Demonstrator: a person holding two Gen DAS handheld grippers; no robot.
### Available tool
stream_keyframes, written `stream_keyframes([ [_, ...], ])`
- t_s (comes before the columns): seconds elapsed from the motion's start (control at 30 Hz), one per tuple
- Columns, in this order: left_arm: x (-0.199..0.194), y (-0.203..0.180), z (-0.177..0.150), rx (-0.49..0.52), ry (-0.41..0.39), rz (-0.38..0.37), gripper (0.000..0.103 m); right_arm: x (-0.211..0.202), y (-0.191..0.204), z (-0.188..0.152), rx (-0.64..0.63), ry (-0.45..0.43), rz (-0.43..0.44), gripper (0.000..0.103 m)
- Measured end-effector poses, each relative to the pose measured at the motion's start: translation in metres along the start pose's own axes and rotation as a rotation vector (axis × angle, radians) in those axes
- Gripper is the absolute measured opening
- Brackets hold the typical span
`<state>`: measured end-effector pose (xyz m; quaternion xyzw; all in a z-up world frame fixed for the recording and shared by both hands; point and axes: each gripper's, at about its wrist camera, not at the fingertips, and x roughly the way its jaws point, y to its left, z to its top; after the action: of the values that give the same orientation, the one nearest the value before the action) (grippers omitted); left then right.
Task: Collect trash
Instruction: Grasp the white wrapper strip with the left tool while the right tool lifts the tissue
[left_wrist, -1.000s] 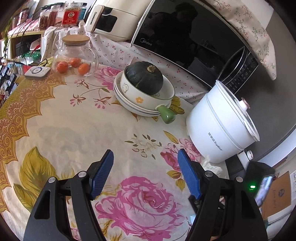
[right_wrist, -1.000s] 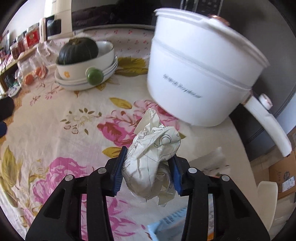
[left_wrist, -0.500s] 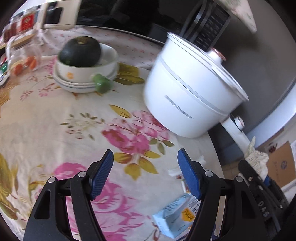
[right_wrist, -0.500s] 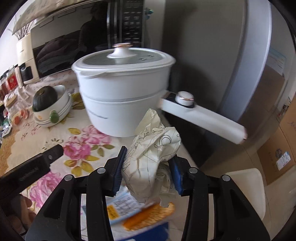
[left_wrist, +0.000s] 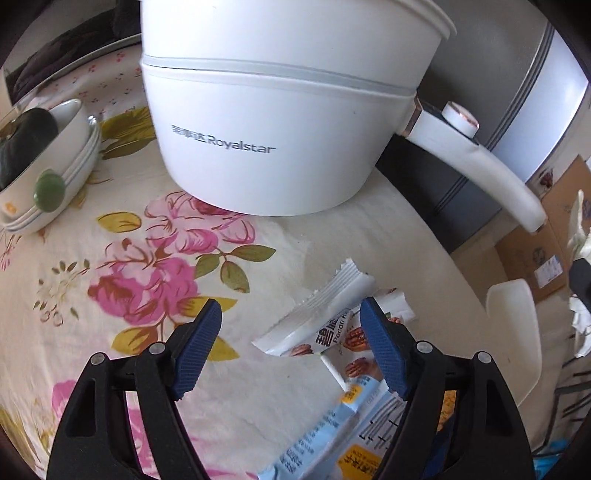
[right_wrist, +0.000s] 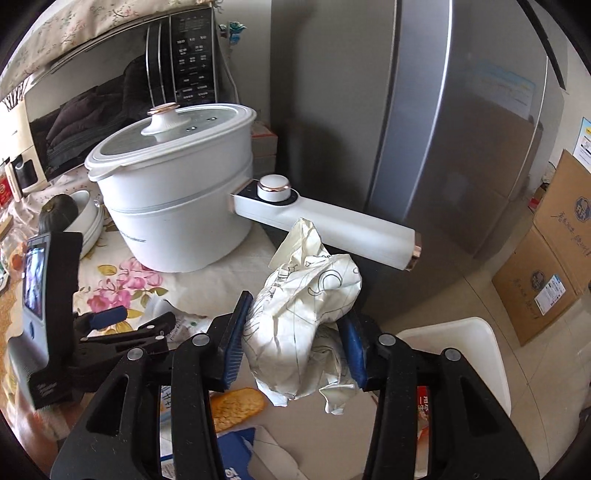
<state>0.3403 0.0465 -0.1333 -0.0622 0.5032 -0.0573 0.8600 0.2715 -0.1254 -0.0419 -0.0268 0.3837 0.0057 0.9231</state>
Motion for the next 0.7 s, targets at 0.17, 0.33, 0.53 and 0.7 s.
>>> stream_keyframes([
  [0.17, 0.01, 0.0, -0.001, 0.022, 0.032, -0.073, 0.074, 0.005, -0.002, -0.001, 0.011, 0.014, 0.009, 0.043],
  [0.33, 0.014, -0.003, -0.003, 0.049, 0.048, -0.109, 0.04, 0.007, 0.003, -0.001, 0.009, 0.016, 0.017, 0.044],
  [0.53, 0.0, -0.001, -0.006, 0.032, 0.006, -0.156, 0.021, 0.007, 0.005, -0.002, 0.006, 0.012, 0.019, 0.044],
  [0.7, -0.023, 0.008, -0.006, 0.001, -0.06, -0.146, 0.013, 0.005, 0.005, -0.002, 0.011, 0.008, 0.028, 0.044],
])
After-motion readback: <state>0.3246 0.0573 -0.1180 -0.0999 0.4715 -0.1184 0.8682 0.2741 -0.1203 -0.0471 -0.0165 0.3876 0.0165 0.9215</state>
